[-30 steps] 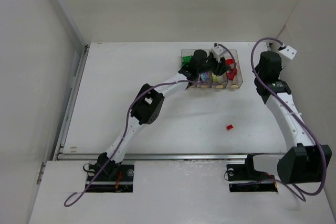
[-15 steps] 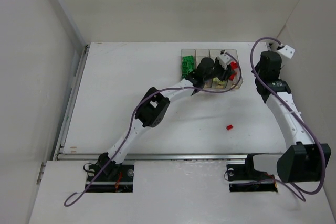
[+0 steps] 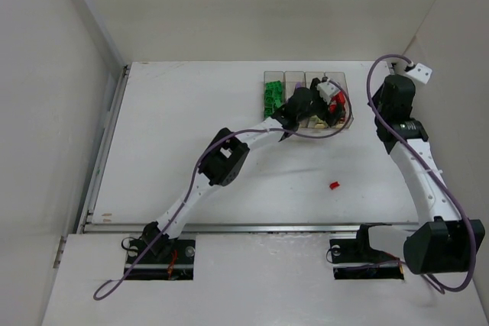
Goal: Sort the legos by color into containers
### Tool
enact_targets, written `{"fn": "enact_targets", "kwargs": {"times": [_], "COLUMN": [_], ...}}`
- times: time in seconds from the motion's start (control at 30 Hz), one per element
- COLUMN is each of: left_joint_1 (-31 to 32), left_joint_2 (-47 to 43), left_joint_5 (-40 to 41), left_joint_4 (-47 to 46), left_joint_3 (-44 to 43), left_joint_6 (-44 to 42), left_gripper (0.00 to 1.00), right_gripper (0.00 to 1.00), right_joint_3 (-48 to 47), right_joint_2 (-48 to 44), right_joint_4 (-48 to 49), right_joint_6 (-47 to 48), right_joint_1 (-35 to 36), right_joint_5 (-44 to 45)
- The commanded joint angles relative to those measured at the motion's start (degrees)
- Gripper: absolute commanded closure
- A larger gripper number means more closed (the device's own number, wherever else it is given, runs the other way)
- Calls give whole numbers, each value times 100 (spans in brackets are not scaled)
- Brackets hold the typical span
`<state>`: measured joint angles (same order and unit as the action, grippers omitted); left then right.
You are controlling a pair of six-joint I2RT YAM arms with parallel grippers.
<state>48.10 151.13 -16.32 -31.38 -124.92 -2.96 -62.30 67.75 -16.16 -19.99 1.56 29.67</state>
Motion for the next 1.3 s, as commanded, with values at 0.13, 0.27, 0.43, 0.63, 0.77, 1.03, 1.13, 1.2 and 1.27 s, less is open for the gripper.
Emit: {"fn": "enact_targets", "kwargs": {"times": [0.13, 0.27, 0.43, 0.63, 0.77, 1.03, 1.13, 1.2, 1.27], "left_joint_1": [-11, -81, -336, -274, -274, 7, 7, 7, 7], "left_joint_2": [-1487, -3077, -5185, -6499, -6780, -6904, -6904, -6904, -6904], "left_joint_5": [-670, -1888, -2999, -2272, -2051, -1366, -1295, -1295, -1373], "left_joint_4": [-317, -317, -317, 672, 1632, 2364, 2356, 2093, 1978], "left_joint_3": [800, 2618, 4701, 5391, 5391, 5391, 5391, 5391, 5312], "left_joint_6": [-502, -1100, -1022, -1829, -2498, -3105, -2948, -2676, -2508], "left_gripper": [14, 18, 11, 4, 4, 7, 8, 8, 9], "right_gripper": [100, 100, 100, 100, 100, 100, 100, 100, 100], "right_joint_3": [-527, -1038, -636, 104, 298, 597, 746, 868, 922], "right_joint_2": [-279, -279, -578, -815, -1061, -1632, -1809, -1940, -2019], "right_joint_4": [141, -334, 138, 729, 869, 869, 922, 922, 922], "right_joint_6": [794, 725, 23, -419, -418, -954, -1147, -1287, -1350], "right_joint_1": [-24, -77, -77, 326, 704, 1223, 1364, 1426, 1574], "right_joint_5": [-1242, -2183, -4987, -6615, -6807, -5895, -5692, -5622, -5395]}}
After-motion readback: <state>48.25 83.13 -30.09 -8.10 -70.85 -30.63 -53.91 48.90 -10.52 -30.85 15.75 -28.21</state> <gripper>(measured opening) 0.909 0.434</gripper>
